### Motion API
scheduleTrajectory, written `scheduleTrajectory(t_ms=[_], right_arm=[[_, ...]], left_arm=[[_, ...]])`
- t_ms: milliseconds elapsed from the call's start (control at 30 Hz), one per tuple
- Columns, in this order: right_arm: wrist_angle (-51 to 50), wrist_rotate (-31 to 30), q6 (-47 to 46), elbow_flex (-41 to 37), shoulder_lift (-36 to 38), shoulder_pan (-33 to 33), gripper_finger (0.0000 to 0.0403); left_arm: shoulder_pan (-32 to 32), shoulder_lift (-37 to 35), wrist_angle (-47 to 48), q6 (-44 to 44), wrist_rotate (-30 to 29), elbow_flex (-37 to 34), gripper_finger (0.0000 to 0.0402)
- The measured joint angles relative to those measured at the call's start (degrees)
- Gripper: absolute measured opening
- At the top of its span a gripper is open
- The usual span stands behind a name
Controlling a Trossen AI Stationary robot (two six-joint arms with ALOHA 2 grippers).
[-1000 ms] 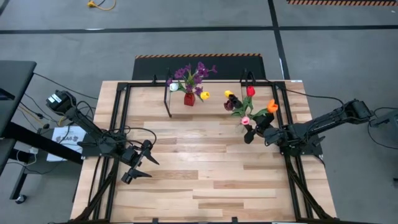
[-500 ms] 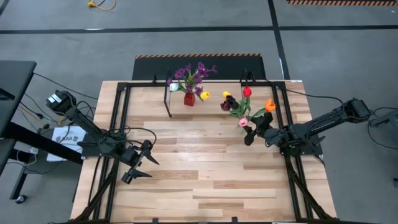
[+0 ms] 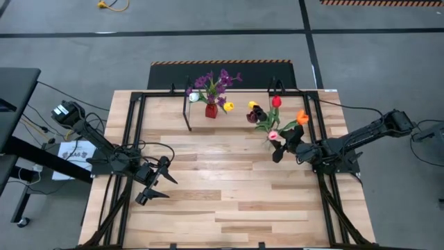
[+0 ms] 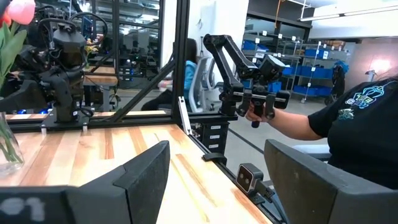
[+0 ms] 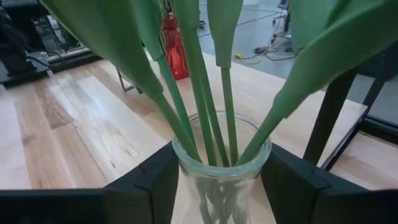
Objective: Pick and place flowers into a vace then onto a shelf
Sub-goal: Put the transparent vase on the shelf
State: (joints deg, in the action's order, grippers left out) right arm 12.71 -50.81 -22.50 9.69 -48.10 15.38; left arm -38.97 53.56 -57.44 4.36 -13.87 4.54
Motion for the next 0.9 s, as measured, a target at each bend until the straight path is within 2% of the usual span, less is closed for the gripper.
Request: scheduleTrajectory(t_ms=[200,467,700,900], right_arm=[[2.34,-0.04,0.0,0.0,0.0,0.0,0.0202],[3.21,1.33,0.0,0.81,0.0,-0.02,0.0181],[3.05,1.61,1.44,3.83,0.0,-0.01,0.0203],[2.77,3.54,4.47,7.18,0.0,-0.02,0.0181]], left_arm=[[0.0,0.0,0.01,0.45,-0.01,0.0,0.0253],[0.01,0.0,0.06,0.52,-0.02,0.0,0.0253],[0.0,0.0,0.06,0.54,-0.02,0.0,0.0253],[0.01,0.0,0.08,0.83,-0.02,0.0,0.0253]])
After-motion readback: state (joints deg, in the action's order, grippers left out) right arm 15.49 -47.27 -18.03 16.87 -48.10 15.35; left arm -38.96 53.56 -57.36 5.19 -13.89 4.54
